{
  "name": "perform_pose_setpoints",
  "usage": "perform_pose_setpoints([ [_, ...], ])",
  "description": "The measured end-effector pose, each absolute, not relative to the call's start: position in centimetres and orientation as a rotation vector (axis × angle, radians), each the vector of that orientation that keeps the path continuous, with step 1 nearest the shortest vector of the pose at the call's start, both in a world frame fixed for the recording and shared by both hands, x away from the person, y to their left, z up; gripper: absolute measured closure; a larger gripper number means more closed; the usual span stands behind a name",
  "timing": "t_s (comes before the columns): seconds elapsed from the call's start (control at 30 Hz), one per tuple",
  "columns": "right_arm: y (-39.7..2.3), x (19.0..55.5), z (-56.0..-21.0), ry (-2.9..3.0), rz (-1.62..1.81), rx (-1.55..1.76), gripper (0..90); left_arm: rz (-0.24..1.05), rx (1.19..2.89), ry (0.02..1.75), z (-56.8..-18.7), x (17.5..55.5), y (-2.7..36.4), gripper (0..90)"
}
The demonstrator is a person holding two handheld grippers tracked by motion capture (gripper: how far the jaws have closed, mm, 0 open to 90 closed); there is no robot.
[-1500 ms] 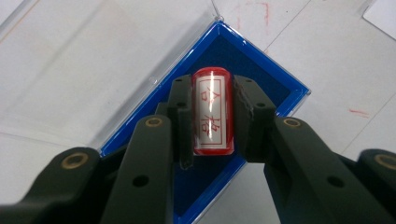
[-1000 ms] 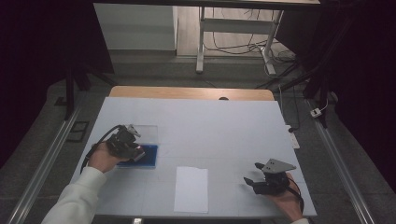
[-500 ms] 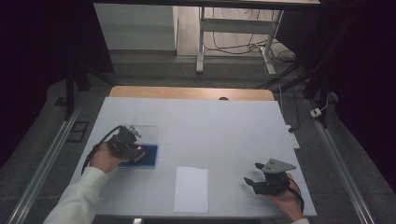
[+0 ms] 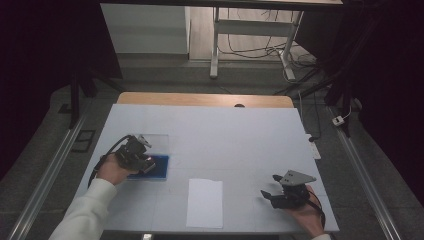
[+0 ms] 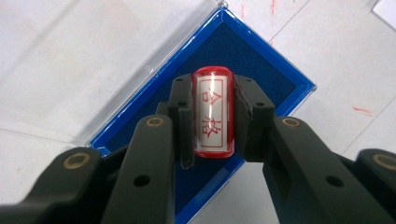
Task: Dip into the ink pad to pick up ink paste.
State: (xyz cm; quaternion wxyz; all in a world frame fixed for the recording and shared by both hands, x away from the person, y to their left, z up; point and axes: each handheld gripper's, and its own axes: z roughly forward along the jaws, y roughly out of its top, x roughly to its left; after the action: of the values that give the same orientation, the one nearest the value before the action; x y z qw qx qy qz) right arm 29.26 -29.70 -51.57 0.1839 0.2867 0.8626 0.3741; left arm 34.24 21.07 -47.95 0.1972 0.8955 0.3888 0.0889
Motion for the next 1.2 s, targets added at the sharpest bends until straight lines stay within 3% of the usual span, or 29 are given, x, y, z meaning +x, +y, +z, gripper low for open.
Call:
perform_pose_setpoints([
  [0.9,-29.5,29.3,-51.6,2.444,1.045,0.801,26.6,0.266,2.471,1.090,-48.2,34.0,21.2,70.6],
  [1.2,-30.0,29.3,-51.4,2.429,1.062,0.812,26.6,0.309,2.388,1.083,-45.9,33.5,22.2,70.1],
])
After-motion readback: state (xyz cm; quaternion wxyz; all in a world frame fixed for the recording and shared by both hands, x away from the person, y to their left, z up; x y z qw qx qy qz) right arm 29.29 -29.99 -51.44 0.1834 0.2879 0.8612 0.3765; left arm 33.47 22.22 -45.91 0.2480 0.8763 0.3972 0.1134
